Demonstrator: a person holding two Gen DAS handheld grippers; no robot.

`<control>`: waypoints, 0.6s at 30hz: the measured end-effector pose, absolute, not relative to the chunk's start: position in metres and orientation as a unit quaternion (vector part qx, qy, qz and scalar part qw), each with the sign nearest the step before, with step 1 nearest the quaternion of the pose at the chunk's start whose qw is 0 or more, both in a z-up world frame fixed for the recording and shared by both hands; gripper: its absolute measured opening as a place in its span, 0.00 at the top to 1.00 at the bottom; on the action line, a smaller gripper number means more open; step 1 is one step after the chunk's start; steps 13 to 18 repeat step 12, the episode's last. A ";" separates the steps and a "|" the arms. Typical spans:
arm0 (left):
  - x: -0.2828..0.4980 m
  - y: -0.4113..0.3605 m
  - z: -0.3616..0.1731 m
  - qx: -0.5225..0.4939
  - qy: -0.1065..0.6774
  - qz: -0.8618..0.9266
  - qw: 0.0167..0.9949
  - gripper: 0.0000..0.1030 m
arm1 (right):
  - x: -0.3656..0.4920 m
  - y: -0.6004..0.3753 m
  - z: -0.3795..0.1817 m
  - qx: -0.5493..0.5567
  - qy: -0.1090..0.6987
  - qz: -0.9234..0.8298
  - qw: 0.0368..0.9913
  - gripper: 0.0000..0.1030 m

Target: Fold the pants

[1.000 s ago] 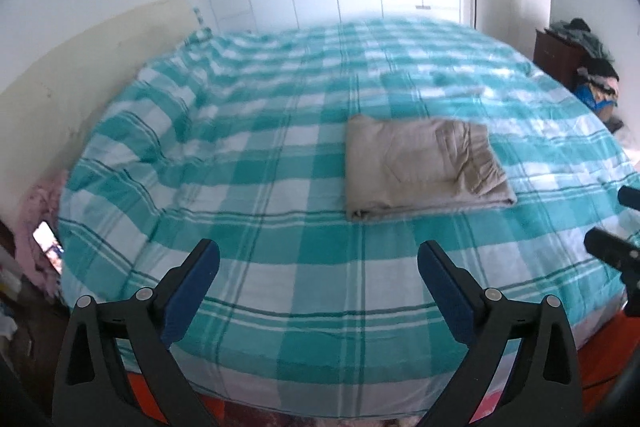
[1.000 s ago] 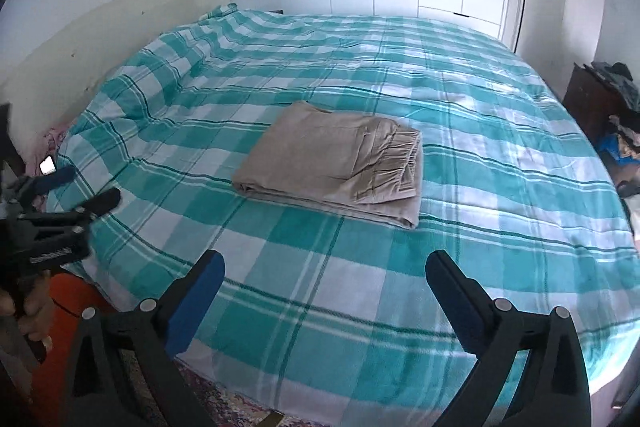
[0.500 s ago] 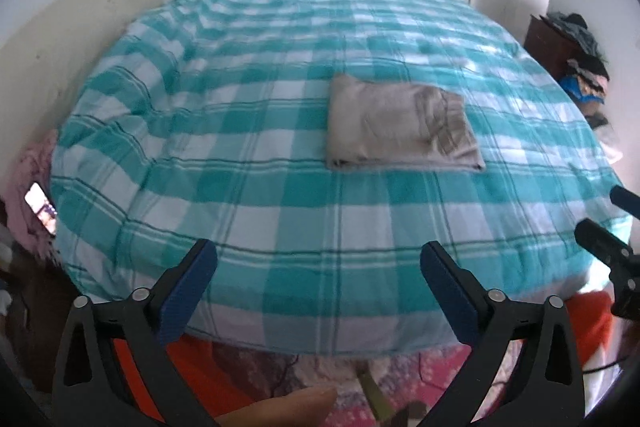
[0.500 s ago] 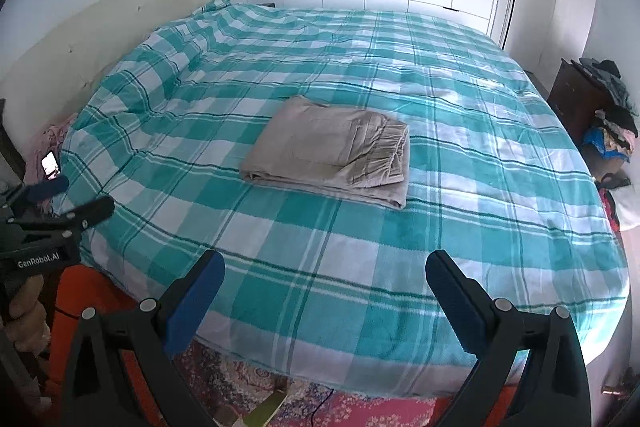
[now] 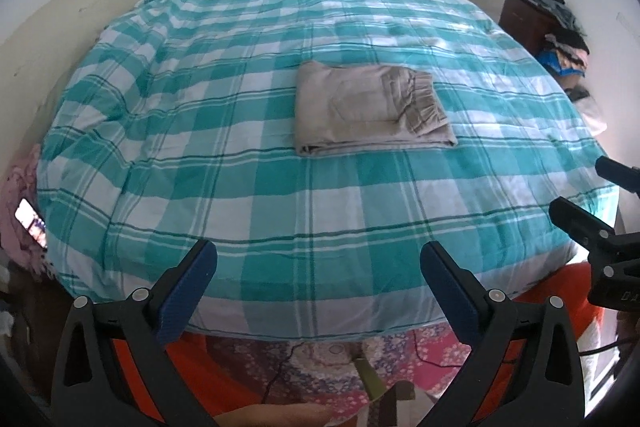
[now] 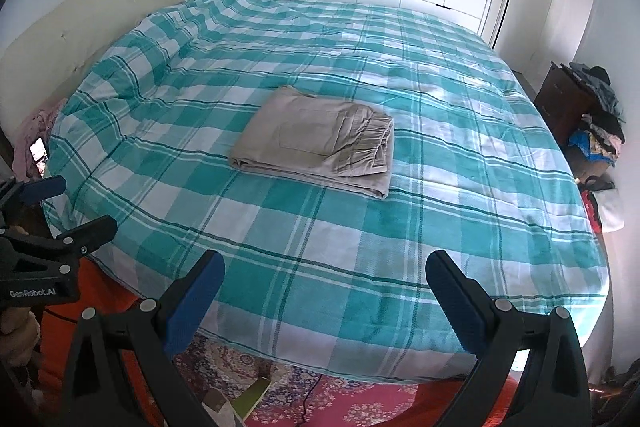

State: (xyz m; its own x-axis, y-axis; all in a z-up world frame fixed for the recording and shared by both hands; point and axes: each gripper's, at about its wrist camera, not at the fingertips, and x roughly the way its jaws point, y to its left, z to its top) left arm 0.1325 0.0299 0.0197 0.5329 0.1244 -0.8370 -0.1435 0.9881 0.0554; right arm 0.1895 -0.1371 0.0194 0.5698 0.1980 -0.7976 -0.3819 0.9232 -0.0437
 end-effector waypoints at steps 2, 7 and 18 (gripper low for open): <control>0.134 0.030 0.019 -0.010 0.479 0.077 0.875 0.01 | 0.190 -0.138 0.019 -0.107 0.433 0.163 0.880 0.03; 0.134 0.032 0.018 -0.019 0.480 0.076 0.874 0.01 | 0.191 -0.141 0.017 -0.108 0.435 0.162 0.879 0.03; 0.133 0.032 0.022 -0.017 0.467 0.081 0.881 0.01 | 0.191 -0.139 0.016 -0.106 0.435 0.166 0.879 0.03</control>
